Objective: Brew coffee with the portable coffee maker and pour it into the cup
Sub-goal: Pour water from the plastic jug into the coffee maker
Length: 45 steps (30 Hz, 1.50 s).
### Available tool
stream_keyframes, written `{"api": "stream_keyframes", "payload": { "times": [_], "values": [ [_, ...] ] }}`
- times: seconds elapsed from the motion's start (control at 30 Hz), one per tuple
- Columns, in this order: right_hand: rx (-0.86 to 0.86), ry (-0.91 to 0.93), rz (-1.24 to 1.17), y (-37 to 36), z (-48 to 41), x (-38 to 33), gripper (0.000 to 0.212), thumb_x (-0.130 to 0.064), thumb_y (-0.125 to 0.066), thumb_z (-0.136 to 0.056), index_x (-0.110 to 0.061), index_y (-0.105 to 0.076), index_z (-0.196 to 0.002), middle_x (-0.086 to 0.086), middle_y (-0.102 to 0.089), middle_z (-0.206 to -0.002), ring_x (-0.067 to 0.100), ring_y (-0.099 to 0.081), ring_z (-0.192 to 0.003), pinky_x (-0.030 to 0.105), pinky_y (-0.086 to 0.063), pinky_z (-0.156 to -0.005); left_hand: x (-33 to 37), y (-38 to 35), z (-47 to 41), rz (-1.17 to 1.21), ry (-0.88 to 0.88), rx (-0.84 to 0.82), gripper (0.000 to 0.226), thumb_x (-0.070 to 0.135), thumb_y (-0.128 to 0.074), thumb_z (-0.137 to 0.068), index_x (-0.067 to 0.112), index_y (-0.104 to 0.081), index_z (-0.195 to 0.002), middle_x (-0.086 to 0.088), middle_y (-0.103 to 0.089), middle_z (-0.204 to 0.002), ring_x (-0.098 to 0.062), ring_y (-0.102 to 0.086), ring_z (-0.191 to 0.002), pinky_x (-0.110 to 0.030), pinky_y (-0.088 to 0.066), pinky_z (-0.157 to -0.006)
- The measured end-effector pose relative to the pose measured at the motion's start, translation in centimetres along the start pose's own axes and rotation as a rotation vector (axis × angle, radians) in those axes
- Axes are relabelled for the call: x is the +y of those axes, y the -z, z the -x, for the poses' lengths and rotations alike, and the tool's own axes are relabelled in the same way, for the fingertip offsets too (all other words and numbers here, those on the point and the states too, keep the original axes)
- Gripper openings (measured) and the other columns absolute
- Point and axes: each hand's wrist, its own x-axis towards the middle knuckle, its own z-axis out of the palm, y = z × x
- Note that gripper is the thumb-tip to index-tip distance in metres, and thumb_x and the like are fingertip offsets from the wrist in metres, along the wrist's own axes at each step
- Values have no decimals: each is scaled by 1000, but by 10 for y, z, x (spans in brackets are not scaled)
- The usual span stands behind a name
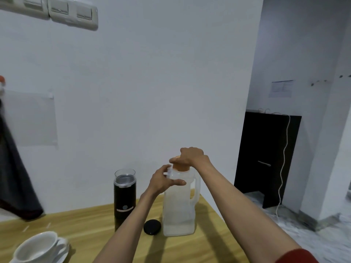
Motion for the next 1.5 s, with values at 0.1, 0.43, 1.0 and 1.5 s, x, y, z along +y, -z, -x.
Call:
{"api": "stream_keyframes", "payload": {
  "times": [0.1, 0.43, 1.0, 1.5],
  "values": [
    [-73, -2, -21, 5, -3, 2, 54, -63, -52, -90, -15, -59, -113, 5, -66, -107, 25, -64, -98, 30, -44, -69, -3, 2, -2, 32, 6, -18, 103, 40, -95, -59, 17, -46, -146, -1, -53, -144, -22, -57, -121, -38, -48, -102],
    [-386, 143, -173, 38, -7, 4, 42, -21, -54, -95, -33, -58, -136, 5, -59, -135, 25, -62, -118, 41, -54, -98, -3, 6, -4, 66, 15, -55, 96, 37, -94, -61, 18, -49, -144, -2, -54, -142, -25, -56, -123, -41, -48, -103],
    [-265, 172, -158, 31, -17, -17, 46, -24, -63, -88, -38, -57, -131, -1, -49, -140, 23, -48, -126, 34, -45, -91, -3, 5, -2, 109, 22, -64, 96, 37, -94, -61, 19, -49, -143, -3, -52, -145, -27, -53, -127, -48, -45, -108],
    [-157, 112, -181, 24, -22, -10, 33, -38, -66, -88, -29, -66, -120, -2, -61, -123, 23, -57, -113, 40, -52, -96, -3, 4, -1, 110, 21, -60, 98, 37, -93, -63, 18, -46, -146, -4, -51, -146, -27, -53, -128, -46, -45, -108]
  ]
}}
